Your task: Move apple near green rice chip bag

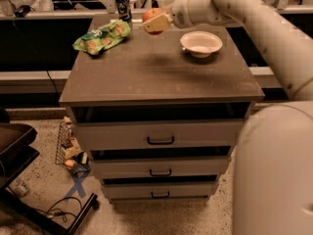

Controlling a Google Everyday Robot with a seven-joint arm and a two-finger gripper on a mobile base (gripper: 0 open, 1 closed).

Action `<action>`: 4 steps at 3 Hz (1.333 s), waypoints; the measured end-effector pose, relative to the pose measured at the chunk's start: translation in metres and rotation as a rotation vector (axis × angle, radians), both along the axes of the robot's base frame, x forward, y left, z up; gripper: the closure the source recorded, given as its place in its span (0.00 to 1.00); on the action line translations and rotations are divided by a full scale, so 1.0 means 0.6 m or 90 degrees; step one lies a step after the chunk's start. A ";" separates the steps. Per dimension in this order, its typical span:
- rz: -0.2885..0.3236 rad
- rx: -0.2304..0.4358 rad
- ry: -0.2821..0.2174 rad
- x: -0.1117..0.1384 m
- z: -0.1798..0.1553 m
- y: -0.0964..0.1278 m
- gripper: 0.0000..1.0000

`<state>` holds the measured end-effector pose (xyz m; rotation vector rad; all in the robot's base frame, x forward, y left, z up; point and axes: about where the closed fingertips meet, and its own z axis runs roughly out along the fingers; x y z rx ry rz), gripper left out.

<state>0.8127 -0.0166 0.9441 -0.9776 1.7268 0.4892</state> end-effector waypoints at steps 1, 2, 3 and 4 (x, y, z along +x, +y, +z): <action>0.024 -0.021 0.027 0.059 -0.054 0.051 1.00; 0.041 -0.027 0.045 0.097 -0.097 0.088 1.00; 0.051 -0.025 0.062 0.117 -0.134 0.109 1.00; 0.058 -0.021 0.081 0.124 -0.164 0.126 1.00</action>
Offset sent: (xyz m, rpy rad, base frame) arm 0.1066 0.0663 -0.0755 -0.0542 0.0957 0.0895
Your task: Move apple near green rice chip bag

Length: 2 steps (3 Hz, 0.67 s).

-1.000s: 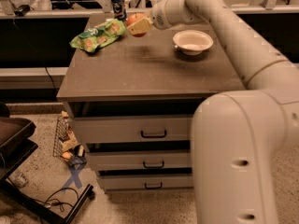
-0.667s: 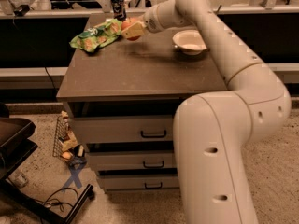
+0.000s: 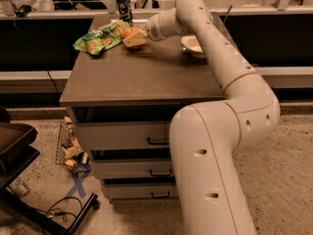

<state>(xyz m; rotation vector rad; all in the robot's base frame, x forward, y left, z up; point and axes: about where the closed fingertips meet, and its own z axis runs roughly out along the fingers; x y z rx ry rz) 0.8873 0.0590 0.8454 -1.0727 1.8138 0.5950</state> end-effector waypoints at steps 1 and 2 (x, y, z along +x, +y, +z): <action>-0.003 0.011 0.012 0.005 -0.015 0.005 1.00; -0.002 0.011 0.013 0.004 -0.016 0.007 0.74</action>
Offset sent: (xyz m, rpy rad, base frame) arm 0.0027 0.0028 -0.0095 0.0172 0.0183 -0.0046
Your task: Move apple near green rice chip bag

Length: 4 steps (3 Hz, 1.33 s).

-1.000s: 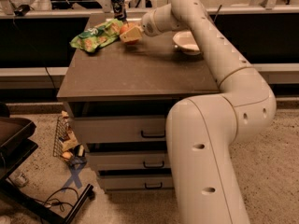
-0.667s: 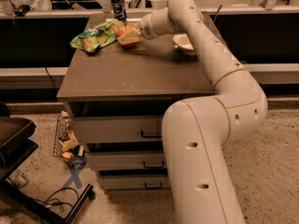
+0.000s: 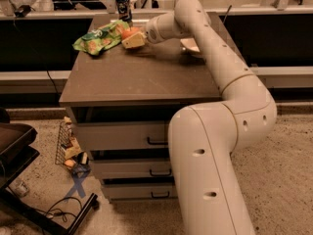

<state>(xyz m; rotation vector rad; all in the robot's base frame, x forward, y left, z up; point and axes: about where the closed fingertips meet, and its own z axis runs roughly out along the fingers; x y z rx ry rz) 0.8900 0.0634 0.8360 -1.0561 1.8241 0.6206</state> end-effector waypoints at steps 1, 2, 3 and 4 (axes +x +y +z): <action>0.001 0.000 0.001 0.000 -0.002 0.003 0.51; 0.001 0.000 0.001 0.000 -0.002 0.003 0.28; 0.004 0.000 0.004 0.000 -0.007 0.009 0.04; 0.005 0.000 0.005 0.000 -0.010 0.012 0.00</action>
Offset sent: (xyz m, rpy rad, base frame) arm 0.0000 0.0018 -0.0014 -0.0001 0.0020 0.0021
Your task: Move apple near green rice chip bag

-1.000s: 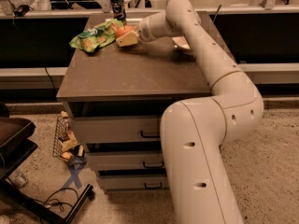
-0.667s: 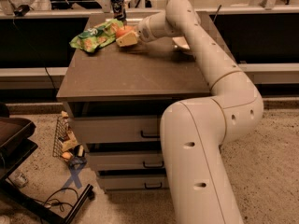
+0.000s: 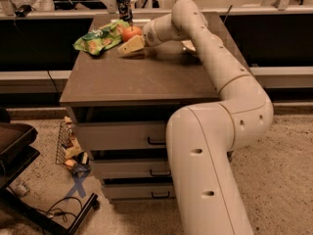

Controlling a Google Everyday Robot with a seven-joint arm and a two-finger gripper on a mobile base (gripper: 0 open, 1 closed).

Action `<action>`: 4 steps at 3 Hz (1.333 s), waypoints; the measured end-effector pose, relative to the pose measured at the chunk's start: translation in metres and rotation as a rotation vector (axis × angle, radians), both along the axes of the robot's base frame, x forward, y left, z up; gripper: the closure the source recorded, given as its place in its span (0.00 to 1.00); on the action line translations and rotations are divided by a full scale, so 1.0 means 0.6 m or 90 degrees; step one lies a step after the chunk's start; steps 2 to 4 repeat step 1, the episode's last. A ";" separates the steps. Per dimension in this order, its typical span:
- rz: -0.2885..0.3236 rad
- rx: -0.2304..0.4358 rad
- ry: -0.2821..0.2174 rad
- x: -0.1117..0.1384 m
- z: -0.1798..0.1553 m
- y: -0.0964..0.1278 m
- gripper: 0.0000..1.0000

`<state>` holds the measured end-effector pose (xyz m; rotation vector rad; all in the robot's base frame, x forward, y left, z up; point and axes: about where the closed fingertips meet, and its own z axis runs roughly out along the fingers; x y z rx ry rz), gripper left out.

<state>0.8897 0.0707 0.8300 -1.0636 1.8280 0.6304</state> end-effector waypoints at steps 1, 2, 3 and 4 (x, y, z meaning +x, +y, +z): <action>0.000 0.000 0.000 0.000 0.000 0.000 0.00; 0.000 0.000 0.000 0.000 0.000 0.000 0.00; 0.000 0.000 0.000 0.000 0.000 0.000 0.00; 0.000 0.000 0.000 0.000 0.000 0.000 0.00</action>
Offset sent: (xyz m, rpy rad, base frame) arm 0.0000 0.0000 0.0000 0.0000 0.0000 0.0000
